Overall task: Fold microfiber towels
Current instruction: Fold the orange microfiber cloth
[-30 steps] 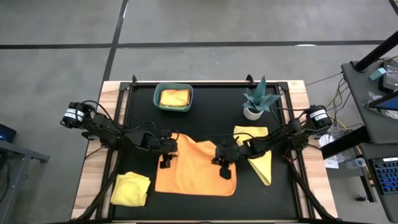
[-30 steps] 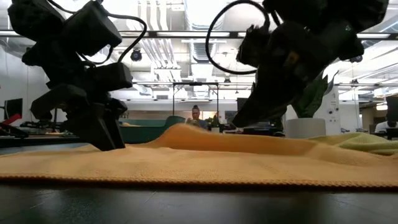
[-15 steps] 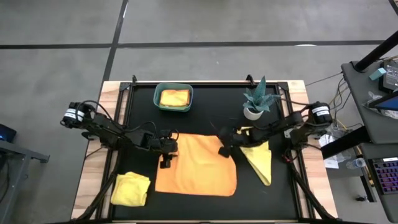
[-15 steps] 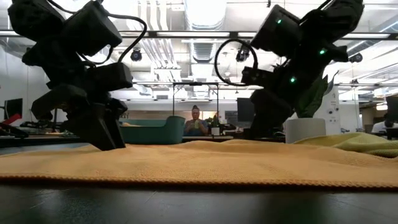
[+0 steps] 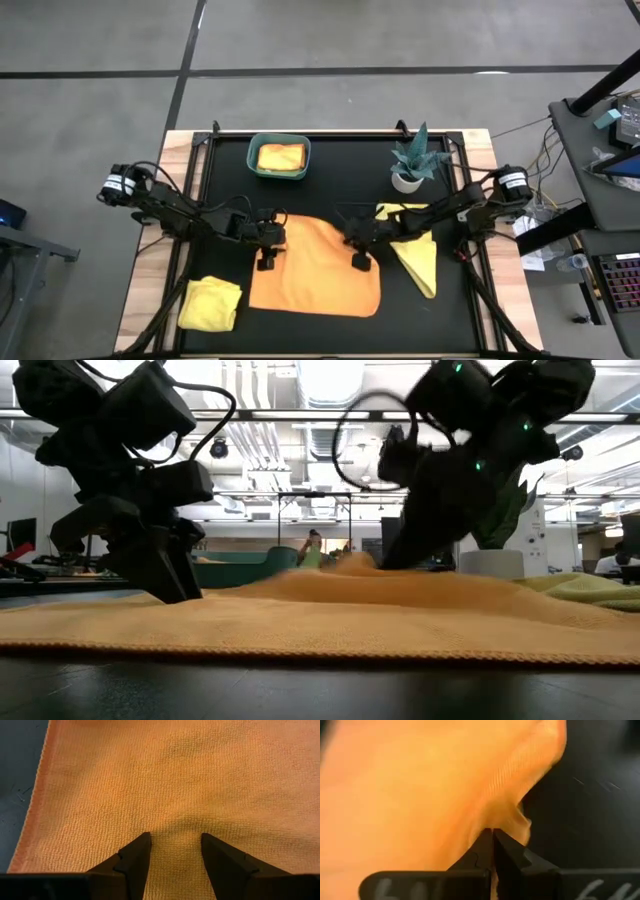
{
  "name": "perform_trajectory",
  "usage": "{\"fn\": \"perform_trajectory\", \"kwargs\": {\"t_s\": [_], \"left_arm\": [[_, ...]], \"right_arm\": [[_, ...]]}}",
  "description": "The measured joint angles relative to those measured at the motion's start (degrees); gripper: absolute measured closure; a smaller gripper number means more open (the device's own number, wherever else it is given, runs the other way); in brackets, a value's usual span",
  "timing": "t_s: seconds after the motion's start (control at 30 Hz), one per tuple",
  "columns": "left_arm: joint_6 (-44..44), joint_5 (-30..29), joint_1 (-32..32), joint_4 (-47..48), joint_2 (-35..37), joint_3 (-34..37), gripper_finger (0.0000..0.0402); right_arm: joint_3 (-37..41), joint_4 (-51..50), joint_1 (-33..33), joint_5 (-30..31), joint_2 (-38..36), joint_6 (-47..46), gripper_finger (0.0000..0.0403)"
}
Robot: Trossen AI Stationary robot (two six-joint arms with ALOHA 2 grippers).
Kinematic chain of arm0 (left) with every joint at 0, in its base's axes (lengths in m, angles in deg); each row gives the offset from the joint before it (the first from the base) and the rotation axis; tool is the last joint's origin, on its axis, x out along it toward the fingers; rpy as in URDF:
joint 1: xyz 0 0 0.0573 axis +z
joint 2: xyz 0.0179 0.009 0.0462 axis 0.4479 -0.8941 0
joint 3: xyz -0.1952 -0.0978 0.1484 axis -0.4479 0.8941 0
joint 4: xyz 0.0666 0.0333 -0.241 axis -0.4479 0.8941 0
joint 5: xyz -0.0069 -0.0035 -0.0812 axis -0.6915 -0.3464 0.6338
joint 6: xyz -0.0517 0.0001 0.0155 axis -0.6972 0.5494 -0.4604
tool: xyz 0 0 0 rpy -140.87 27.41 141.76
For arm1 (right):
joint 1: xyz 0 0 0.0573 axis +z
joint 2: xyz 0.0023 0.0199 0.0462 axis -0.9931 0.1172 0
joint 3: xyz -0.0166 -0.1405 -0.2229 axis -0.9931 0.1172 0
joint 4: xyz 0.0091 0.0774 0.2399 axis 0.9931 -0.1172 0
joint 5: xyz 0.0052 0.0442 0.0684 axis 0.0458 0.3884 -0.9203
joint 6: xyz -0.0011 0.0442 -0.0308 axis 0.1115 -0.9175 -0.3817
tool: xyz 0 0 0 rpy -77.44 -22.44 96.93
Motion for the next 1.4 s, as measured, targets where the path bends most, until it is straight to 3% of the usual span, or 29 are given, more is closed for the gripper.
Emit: {"fn": "perform_trajectory", "kwargs": {"t_s": [0.27, 0.47, 0.73, 0.83, 0.9, 1.03, 1.1, 1.4], "left_arm": [[0.0, 0.0, 0.0, -0.4, 0.0, 0.0, 0.0238], [0.0, 0.0, 0.0, -0.5, 0.0, 0.0, 0.0238], [0.2, 0.0, 0.0, -0.9, 0.0, -0.1, 0.0238], [0.4, 0.0, 0.0, -1.0, 0.0, -0.2, 0.0238], [0.4, 0.0, 0.0, -1.0, 0.0, -0.1, 0.0238], [0.4, 0.0, 0.0, -1.0, 0.0, -0.1, 0.0238], [0.5, 0.0, 0.0, -1.0, 0.0, -0.1, 0.0238], [0.4, 0.0, 0.0, -1.0, 0.0, -0.1, 0.0238]], "right_arm": [[0.0, 6.8, 5.4, -1.2, 2.1, -5.0, 0.0394], [-0.2, 6.4, 7.0, 0.9, 4.2, -5.7, 0.0394], [-0.3, -4.5, 4.6, 15.1, -0.7, -3.0, 0.0394], [-0.3, -9.7, 2.7, 17.5, -3.0, -3.1, 0.0394], [-0.3, -12.0, 1.1, 16.6, -4.3, -4.2, 0.0394], [-0.2, -14.2, -3.2, 4.8, -4.9, -8.8, 0.0374], [-0.2, -14.2, -4.5, 1.9, -4.2, -9.6, 0.0351], [-0.1, -13.3, -5.2, 2.1, -1.9, -9.3, 0.0234]]}}
